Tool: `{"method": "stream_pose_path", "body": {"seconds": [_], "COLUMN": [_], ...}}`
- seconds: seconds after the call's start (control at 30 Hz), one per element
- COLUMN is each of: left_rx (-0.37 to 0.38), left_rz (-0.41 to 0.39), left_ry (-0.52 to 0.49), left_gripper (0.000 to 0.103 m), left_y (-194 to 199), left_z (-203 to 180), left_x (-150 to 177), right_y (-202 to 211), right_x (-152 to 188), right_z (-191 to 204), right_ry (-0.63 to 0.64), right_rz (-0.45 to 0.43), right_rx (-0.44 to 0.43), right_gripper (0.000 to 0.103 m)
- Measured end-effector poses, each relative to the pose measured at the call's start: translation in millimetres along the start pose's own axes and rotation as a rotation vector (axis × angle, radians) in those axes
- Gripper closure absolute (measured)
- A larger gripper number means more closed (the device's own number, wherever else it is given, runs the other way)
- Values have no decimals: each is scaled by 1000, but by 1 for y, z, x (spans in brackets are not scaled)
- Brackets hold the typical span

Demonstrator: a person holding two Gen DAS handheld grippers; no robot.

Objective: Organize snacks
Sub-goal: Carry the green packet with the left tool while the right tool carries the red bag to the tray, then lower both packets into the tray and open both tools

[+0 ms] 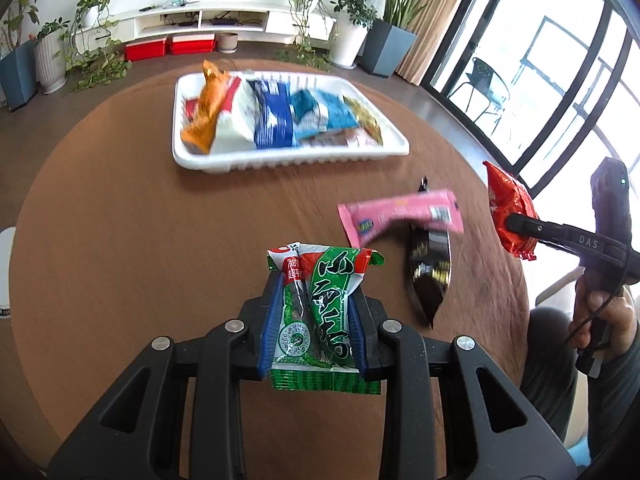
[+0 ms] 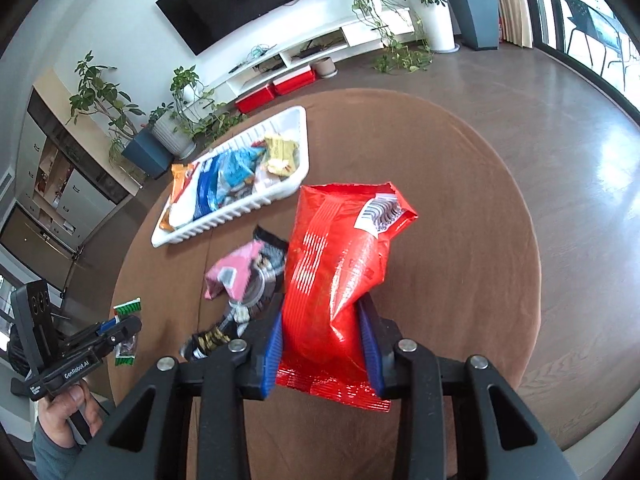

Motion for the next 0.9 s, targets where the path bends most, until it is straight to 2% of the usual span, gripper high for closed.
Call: {"method": "stream_pose_path", "body": {"seconds": [0.13,0.33,0.5,0.63,0.9], "left_rx": [-10,-13,-15,-28,-37], "left_rz": [-33,-67,-55,-30,10], "left_ry": [-24,-44,-32,-12,5], "left_gripper": [76,76,76,76,76], "left_y": [4,-2,-28,-54,-104], "left_z": [1,5,17,31,48], "left_x": [-39,-106,-150,-170,-182], "right_y": [8,7,-24,-59,-117], "right_x": [-30,-94,-139,-161,-166], "right_z": [18,63,104,121,146], "right_ry": [69,176,252,287,381], "right_rz": [-60,-123,-99,-51,33], "right_rx": [-16,-47,-56,-41,-4], "right_gripper": [66,66,66,66,66]}}
Point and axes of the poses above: each gripper's, at about its wrist camera, not at the fingertips, and y roughly against the way its jaws point, z to its left, x to its underside, the point moved 3 cm from there along -y, roughly the way its jaws point, and after that the axes turned 11 degrees about x, right-handed, at the moved point
